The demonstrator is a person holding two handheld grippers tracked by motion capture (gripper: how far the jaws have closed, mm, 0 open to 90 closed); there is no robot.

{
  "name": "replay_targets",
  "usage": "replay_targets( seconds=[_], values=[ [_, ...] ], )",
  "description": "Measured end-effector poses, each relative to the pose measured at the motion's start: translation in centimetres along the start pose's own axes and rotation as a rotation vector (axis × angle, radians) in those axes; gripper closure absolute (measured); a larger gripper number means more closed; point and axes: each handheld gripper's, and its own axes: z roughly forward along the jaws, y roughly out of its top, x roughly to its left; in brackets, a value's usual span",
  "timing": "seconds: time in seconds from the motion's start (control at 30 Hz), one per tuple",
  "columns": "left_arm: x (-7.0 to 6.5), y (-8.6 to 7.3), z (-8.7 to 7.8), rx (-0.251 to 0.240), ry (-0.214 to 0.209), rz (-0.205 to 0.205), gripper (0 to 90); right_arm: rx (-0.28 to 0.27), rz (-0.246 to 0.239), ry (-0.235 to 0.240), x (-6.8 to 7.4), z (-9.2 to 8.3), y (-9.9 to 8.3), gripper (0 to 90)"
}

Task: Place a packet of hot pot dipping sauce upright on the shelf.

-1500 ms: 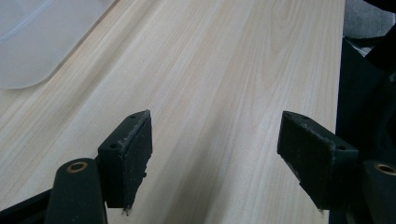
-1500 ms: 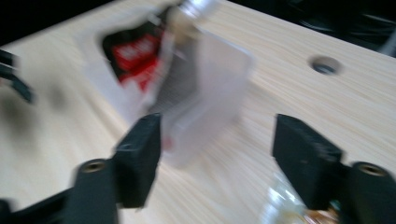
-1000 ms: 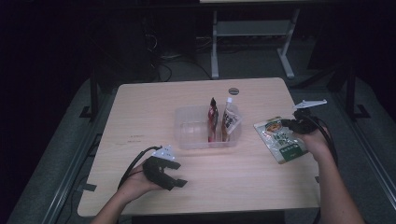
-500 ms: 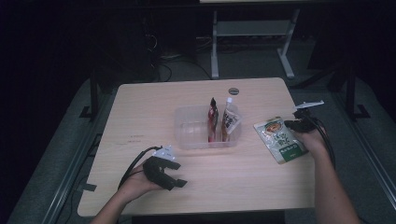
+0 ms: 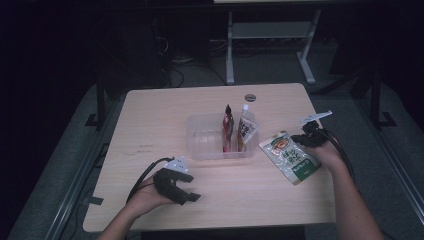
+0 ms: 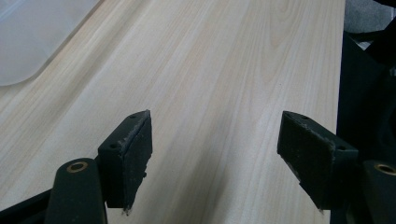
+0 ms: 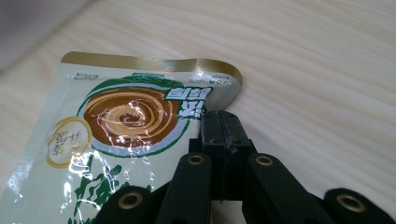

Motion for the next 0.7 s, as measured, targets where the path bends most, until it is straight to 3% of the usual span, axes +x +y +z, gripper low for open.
replay_targets(
  seconds=[0.27, 0.7],
  values=[
    [-0.1, 0.0, 0.0, 0.005, -0.004, -0.001, 26.2, 0.034, -0.109, 0.081, 2.7, -0.1, 0.0, 90.0],
    [-0.4, 0.1, 0.1, 0.003, -0.014, 0.01, 26.2, 0.054, -0.232, 0.226, 6.5, 0.7, 0.6, 90.0]
  ],
)
